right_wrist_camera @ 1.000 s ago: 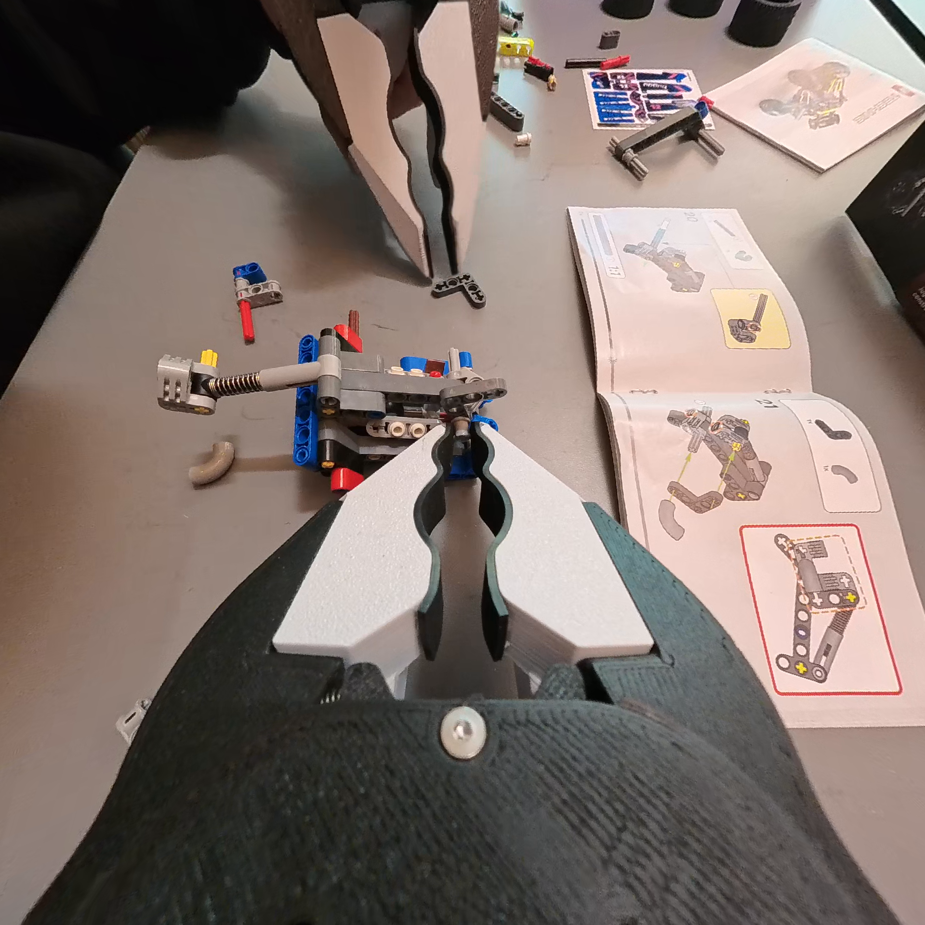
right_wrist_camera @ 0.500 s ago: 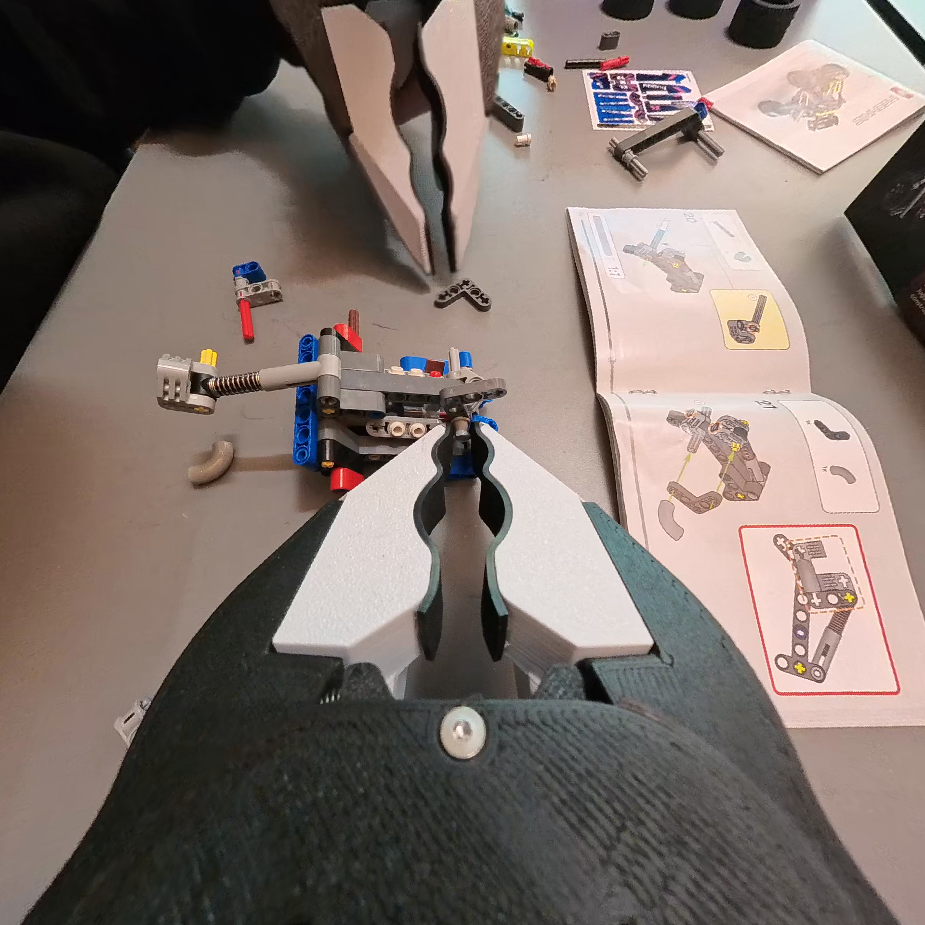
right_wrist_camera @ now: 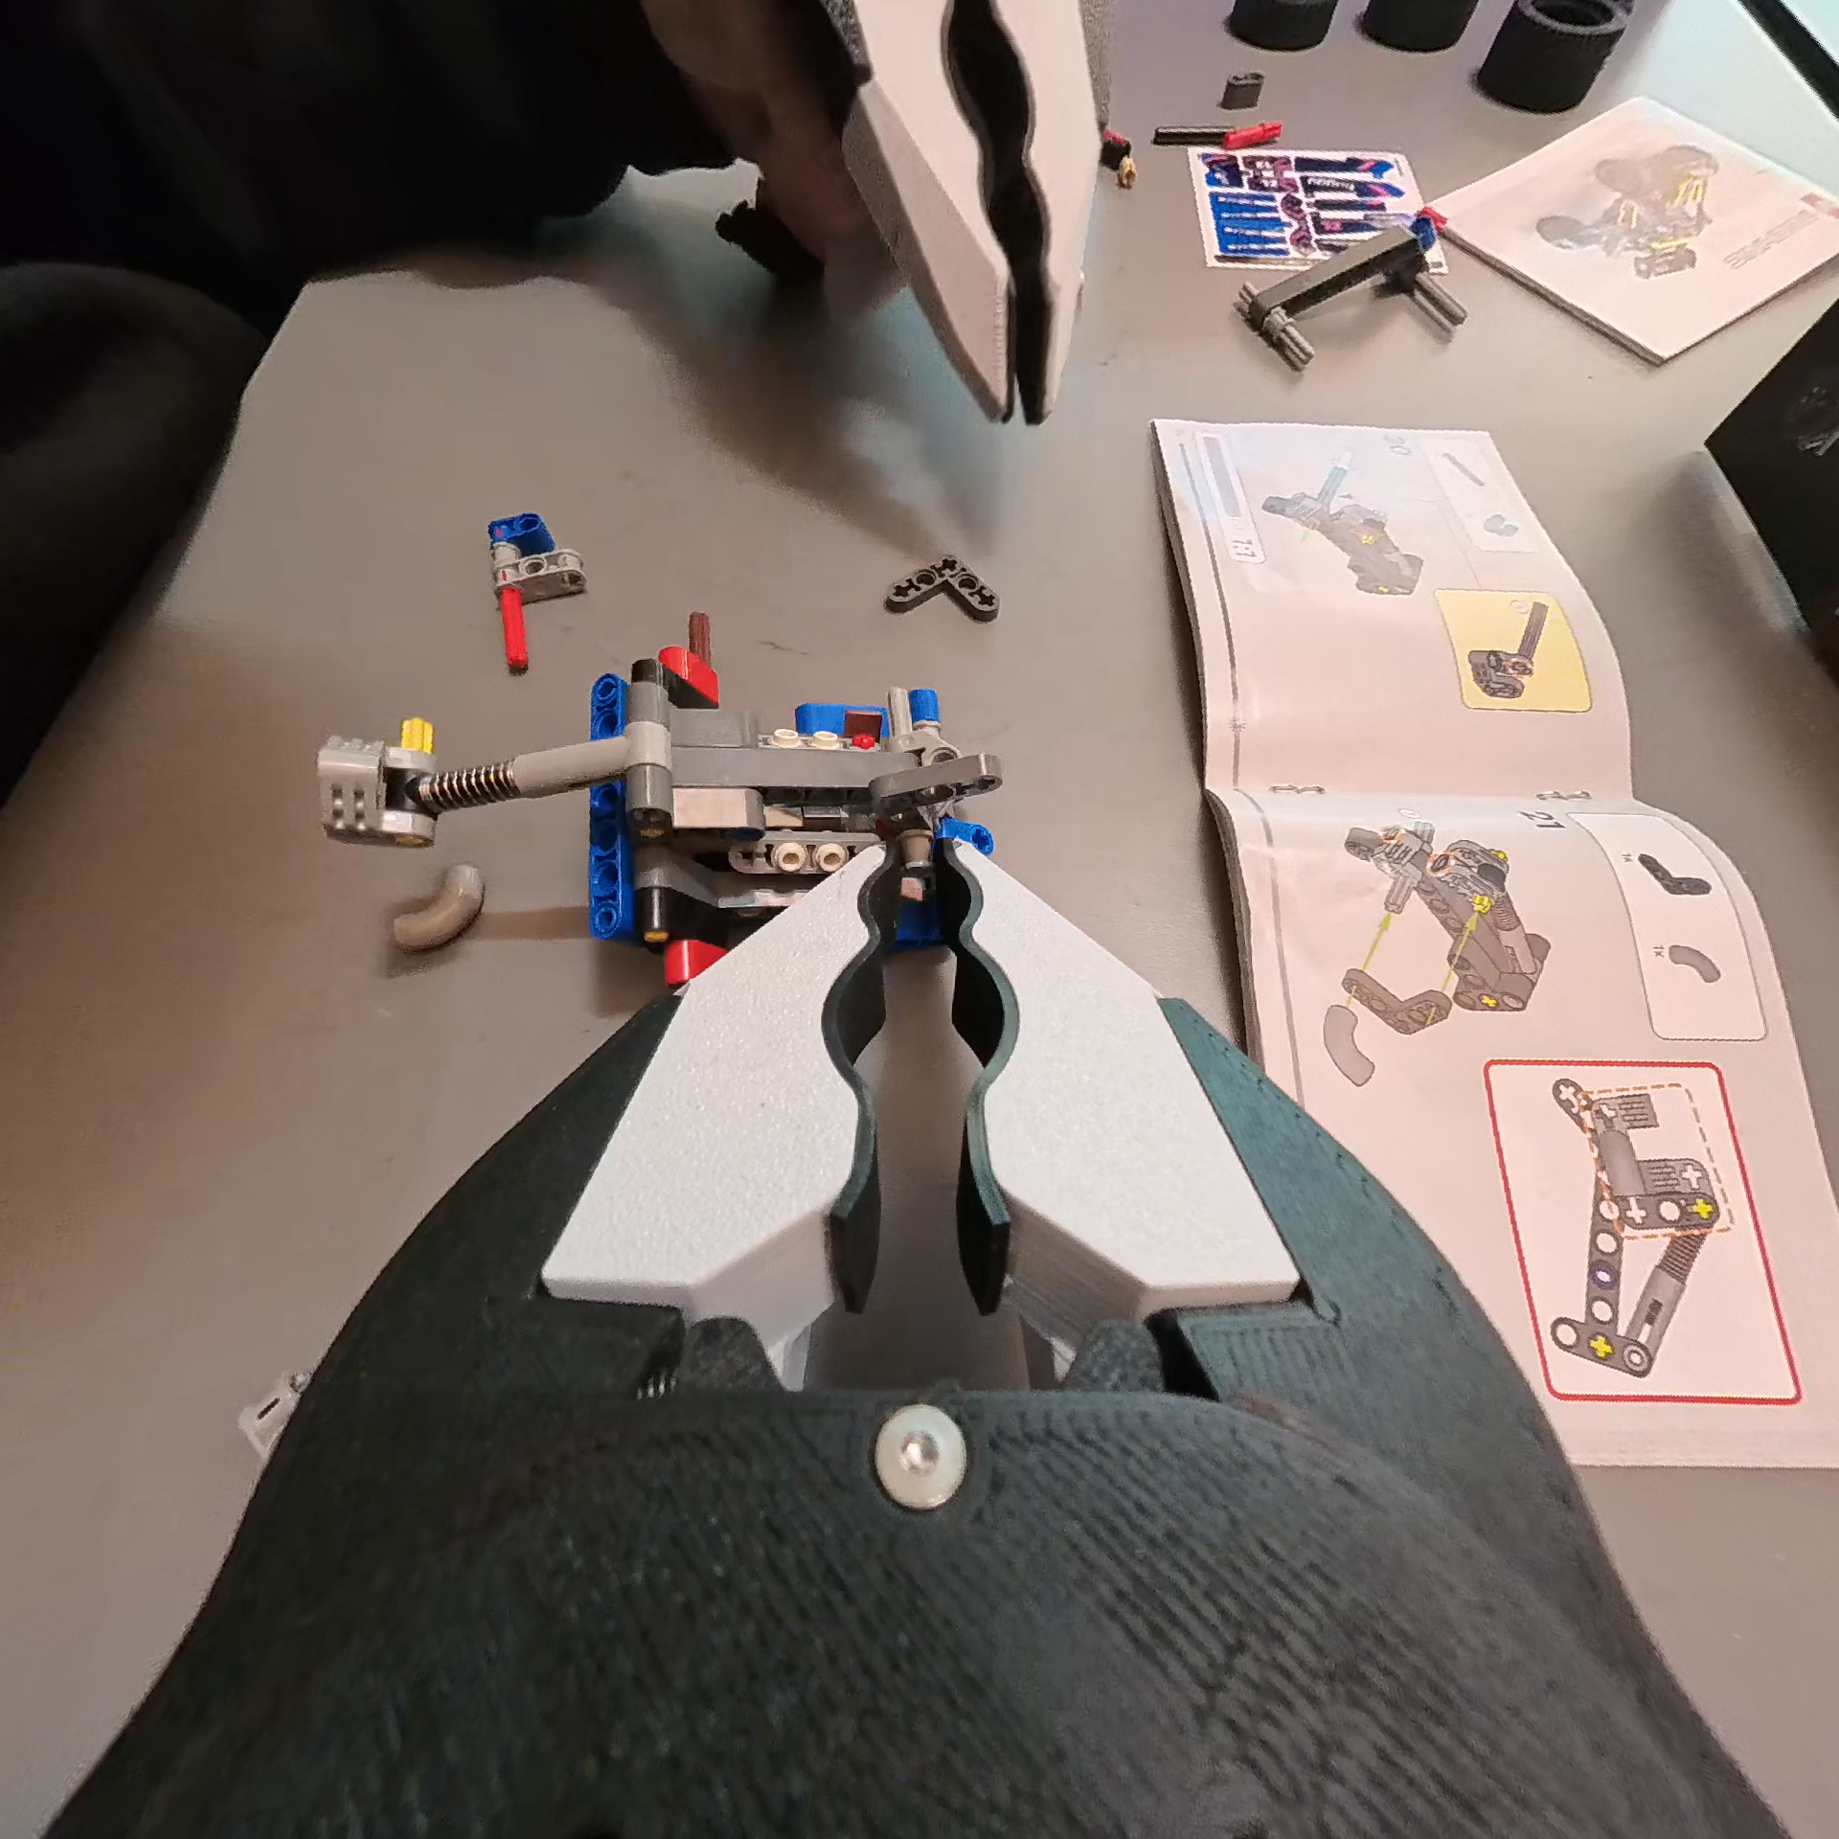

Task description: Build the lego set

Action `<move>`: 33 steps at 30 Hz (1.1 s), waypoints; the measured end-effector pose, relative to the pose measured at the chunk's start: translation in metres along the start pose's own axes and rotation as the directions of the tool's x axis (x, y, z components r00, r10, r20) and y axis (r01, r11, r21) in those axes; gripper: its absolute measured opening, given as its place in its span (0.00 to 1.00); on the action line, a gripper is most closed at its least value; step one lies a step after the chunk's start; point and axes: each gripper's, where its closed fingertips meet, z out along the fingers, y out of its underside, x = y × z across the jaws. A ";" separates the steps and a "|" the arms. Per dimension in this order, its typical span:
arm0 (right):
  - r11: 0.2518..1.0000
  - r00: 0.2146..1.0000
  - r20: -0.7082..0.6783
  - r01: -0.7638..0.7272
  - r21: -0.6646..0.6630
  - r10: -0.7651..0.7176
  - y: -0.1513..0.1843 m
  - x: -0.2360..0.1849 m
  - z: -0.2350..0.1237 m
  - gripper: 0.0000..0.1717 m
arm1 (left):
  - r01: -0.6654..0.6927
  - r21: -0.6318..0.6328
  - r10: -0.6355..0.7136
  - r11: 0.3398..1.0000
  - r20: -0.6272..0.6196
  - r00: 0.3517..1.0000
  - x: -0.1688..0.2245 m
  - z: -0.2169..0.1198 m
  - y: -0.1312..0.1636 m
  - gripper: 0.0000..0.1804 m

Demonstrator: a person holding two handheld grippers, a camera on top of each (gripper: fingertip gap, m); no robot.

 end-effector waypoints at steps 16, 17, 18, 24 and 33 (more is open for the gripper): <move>1.000 0.999 -0.037 0.023 -0.001 -0.023 0.000 0.002 0.000 0.02 | -0.054 -0.079 0.055 0.995 0.015 0.998 0.004 0.007 0.010 0.01; 1.000 0.999 -0.037 0.024 -0.001 -0.024 0.000 0.002 0.000 0.02 | -0.049 -0.077 0.050 0.996 0.015 0.999 0.003 0.007 0.010 0.01; 1.000 0.999 -0.037 0.024 0.000 -0.024 0.000 0.002 0.000 0.02 | -0.045 -0.075 0.046 0.996 0.015 0.999 0.003 0.007 0.010 0.01; 1.000 0.999 -0.033 0.018 -0.001 -0.018 0.000 0.002 0.000 0.03 | -0.151 -0.026 0.150 0.988 -0.043 0.988 0.019 0.002 0.006 0.03; 1.000 0.999 -0.032 0.015 -0.001 -0.015 0.000 0.003 0.000 0.03 | -0.780 0.024 0.778 0.626 0.044 0.626 0.117 0.021 -0.003 0.20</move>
